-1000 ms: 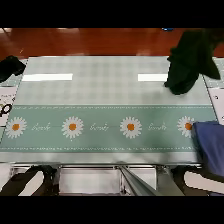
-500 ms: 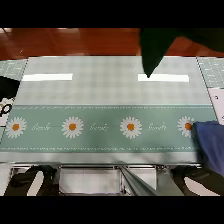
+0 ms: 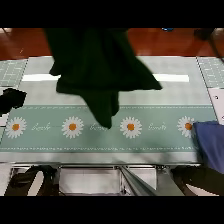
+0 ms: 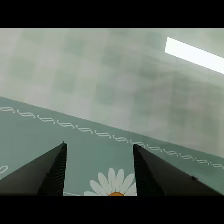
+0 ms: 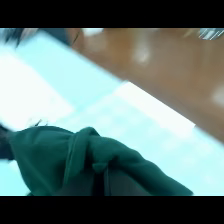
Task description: Fold the shirts.
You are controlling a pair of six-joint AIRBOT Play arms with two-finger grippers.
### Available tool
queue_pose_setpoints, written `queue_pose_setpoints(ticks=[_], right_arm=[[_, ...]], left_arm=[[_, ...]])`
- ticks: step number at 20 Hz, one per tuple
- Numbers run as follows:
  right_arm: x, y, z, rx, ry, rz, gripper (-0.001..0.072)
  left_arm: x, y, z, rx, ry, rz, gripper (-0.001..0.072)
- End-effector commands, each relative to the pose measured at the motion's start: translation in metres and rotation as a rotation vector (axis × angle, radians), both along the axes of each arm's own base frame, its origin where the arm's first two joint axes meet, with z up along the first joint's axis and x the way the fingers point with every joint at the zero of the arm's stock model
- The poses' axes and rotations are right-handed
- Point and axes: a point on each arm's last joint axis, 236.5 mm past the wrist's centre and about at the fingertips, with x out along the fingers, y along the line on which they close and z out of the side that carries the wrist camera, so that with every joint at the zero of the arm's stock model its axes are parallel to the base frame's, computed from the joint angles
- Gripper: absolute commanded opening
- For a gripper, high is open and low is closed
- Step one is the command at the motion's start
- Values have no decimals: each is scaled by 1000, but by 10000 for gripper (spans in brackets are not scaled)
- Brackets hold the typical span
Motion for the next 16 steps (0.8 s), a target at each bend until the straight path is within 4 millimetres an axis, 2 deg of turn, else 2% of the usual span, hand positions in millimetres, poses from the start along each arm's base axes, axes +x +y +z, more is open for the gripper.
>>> queue_pose_setpoints(ticks=[1,3,6,9,11,12,13,14,15,16], right_arm=[[-1,20,-78,-185,173,27,27],[10,2,-144,-381,255,-22,26],[12,-62,-250,-759,382,-106,25],[-7,-100,-348,-898,575,-114,25],[-11,-126,-398,-902,677,-201,28],[-8,-138,-412,-877,726,-276,105],[-3,-152,-418,-860,764,-337,336],[6,-171,-413,-876,762,-367,411],[17,-200,-401,-908,755,-431,412],[28,-242,-380,-954,739,-525,412]], left_arm=[[-3,1,-4,2,18,2,505],[-6,-1,-8,8,39,-10,505],[-13,-9,-27,-23,98,-31,506],[-26,-41,-66,-149,200,-111,506],[-35,-66,-98,-257,278,-159,506],[-40,-77,-115,-303,320,-188,506],[-41,-83,-128,-320,349,-222,506],[-39,-83,-135,-306,369,-247,505],[-32,-77,-137,-292,380,-247,505],[-22,-66,-133,-296,385,-222,506]])
